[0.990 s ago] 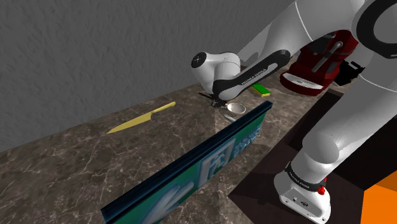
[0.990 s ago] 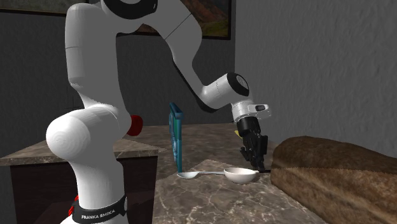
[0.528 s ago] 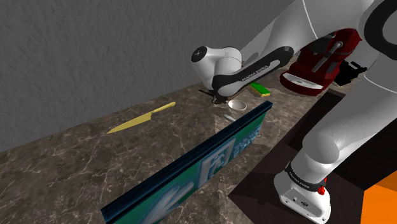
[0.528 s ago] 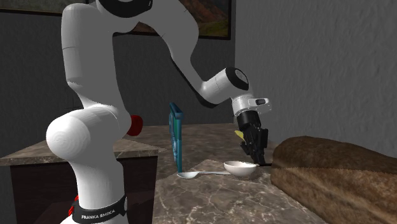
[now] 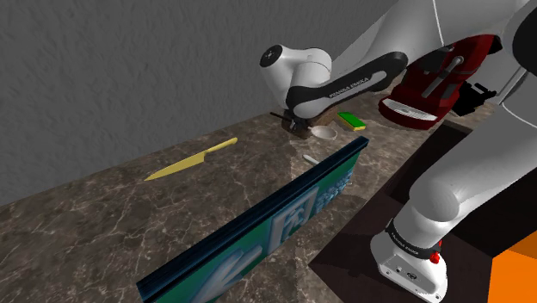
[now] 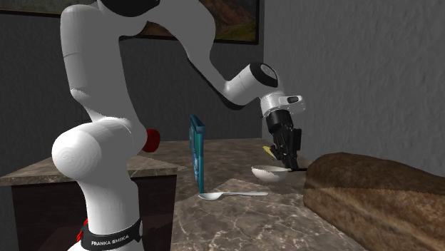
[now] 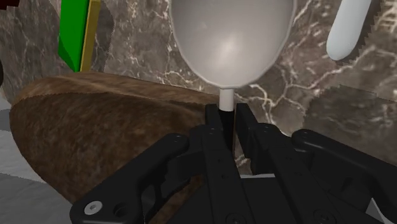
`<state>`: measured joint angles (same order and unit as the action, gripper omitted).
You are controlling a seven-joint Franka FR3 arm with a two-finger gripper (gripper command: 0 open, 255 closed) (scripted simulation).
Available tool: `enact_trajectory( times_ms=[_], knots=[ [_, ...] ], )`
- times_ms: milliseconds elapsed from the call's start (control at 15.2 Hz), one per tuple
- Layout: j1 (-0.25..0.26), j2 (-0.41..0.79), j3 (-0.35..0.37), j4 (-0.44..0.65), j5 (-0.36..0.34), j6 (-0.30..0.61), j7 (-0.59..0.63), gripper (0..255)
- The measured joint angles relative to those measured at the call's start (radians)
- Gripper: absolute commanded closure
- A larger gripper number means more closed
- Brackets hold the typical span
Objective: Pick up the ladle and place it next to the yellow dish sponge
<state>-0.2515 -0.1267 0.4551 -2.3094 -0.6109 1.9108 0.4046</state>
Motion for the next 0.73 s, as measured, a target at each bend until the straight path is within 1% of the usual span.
enact_trajectory(
  times_ms=[594,726],
  knots=[
    [0.005,-0.060,-0.006,0.055,0.042,-0.081,-0.078,255],
    [-0.004,-0.096,-0.027,0.024,0.043,-0.064,-0.108,255]
  ],
)
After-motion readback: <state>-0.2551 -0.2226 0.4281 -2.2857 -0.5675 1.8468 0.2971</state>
